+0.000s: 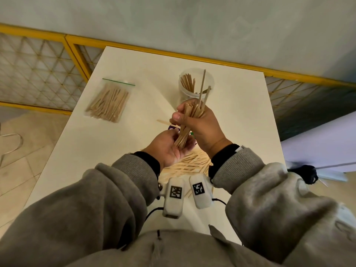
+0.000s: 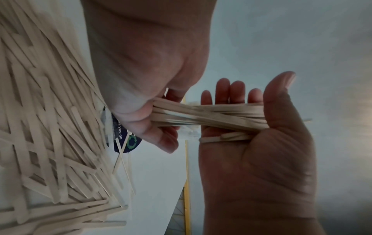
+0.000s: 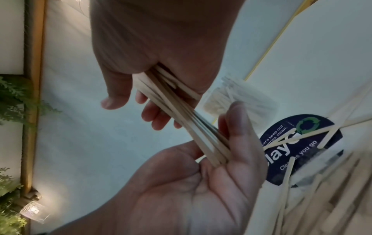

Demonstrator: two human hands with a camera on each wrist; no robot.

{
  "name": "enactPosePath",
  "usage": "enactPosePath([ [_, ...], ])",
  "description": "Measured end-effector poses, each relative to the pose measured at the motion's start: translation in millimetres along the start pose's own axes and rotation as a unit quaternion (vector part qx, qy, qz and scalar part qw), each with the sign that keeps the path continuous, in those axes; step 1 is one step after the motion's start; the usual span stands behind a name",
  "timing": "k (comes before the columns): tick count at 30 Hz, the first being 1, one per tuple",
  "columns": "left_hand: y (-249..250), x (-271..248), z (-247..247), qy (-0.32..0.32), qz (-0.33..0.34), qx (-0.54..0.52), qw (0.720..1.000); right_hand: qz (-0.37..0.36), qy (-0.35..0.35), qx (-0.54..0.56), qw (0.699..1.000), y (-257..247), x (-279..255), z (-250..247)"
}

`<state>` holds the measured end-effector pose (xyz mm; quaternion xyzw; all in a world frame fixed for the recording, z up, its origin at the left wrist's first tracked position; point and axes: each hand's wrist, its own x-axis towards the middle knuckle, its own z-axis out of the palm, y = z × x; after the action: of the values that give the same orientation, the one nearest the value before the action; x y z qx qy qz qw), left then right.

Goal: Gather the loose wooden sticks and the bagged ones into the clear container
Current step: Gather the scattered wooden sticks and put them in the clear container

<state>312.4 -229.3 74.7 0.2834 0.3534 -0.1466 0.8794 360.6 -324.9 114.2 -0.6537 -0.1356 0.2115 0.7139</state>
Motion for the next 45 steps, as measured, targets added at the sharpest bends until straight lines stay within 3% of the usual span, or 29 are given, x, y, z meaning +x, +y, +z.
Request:
enactPosePath([
  [4,2.6,8.5,2.5,-0.018,0.01,0.042,0.999,0.034,-0.001,-0.055,0.998,12.7,1.8,3.6],
  [7,5.8,17.7,0.2,-0.001,-0.002,0.096,0.995,0.041,0.049,-0.061,0.996,4.0,19.8,-2.8],
  [10,17.8,31.5,-11.7,0.035,-0.001,0.169,0.985,-0.055,0.146,-0.054,0.986,-36.0,57.7,-22.0],
  [13,29.7,40.5,-15.6,0.077,0.053,0.278,0.956,-0.138,0.216,0.005,0.967,-75.7,101.0,-39.8],
  [15,37.0,48.1,-14.7,0.081,0.126,0.41,0.899,-0.147,0.232,0.014,0.961,-79.3,127.9,-46.3],
  [18,44.9,67.0,-20.4,0.082,0.216,0.593,0.771,-0.098,0.204,-0.036,0.973,-54.2,150.1,-51.7],
  [22,49.6,96.8,-32.8,0.085,0.236,0.708,0.66,-0.094,0.177,-0.032,0.979,-27.9,149.5,-66.6],
  [25,47.9,108.8,-40.5,0.057,0.207,0.811,0.545,-0.122,0.211,0.024,0.97,-19.7,134.6,-84.4],
  [27,42.2,112.0,-47.1,0.041,0.198,0.857,0.475,-0.099,0.241,-0.01,0.965,-4.3,115.8,-98.0],
  [29,33.4,111.8,-53.4,0.03,0.204,0.87,0.448,-0.037,0.257,-0.091,0.961,23.2,90.9,-112.2],
  [31,21.6,106.7,-57.1,0.023,0.201,0.871,0.447,0.052,0.225,-0.2,0.952,55.3,61.1,-126.4],
  [33,8.4,97.8,-61.2,0.012,0.189,0.87,0.455,0.131,0.143,-0.302,0.934,88.2,33.4,-134.9],
  [35,-7.8,88.5,-63.7,0.009,0.178,0.858,0.482,0.158,0.049,-0.433,0.886,113.6,8.9,-130.0],
  [37,-25.8,77.3,-59.9,0.01,0.165,0.835,0.525,0.15,-0.003,-0.483,0.863,124.2,-11.8,-110.6],
  [40,-42.1,54.2,-48.7,-0.029,0.123,0.759,0.639,0.143,-0.024,-0.394,0.908,114.5,-35.8,-79.7],
  [42,-38.8,35.8,-52.0,-0.043,0.135,0.712,0.687,0.15,-0.045,-0.333,0.93,109.8,-49.9,-80.0],
  [43,-32.4,29.0,-58.0,-0.036,0.154,0.715,0.681,0.145,-0.066,-0.339,0.927,108.9,-56.0,-87.8],
  [44,-25.2,23.8,-68.7,-0.021,0.174,0.741,0.648,0.135,-0.094,-0.375,0.912,109.6,-64.1,-98.8],
  [45,-17.7,18.5,-82.6,0.003,0.181,0.781,0.598,0.117,-0.132,-0.432,0.884,111.1,-73.8,-110.1],
])
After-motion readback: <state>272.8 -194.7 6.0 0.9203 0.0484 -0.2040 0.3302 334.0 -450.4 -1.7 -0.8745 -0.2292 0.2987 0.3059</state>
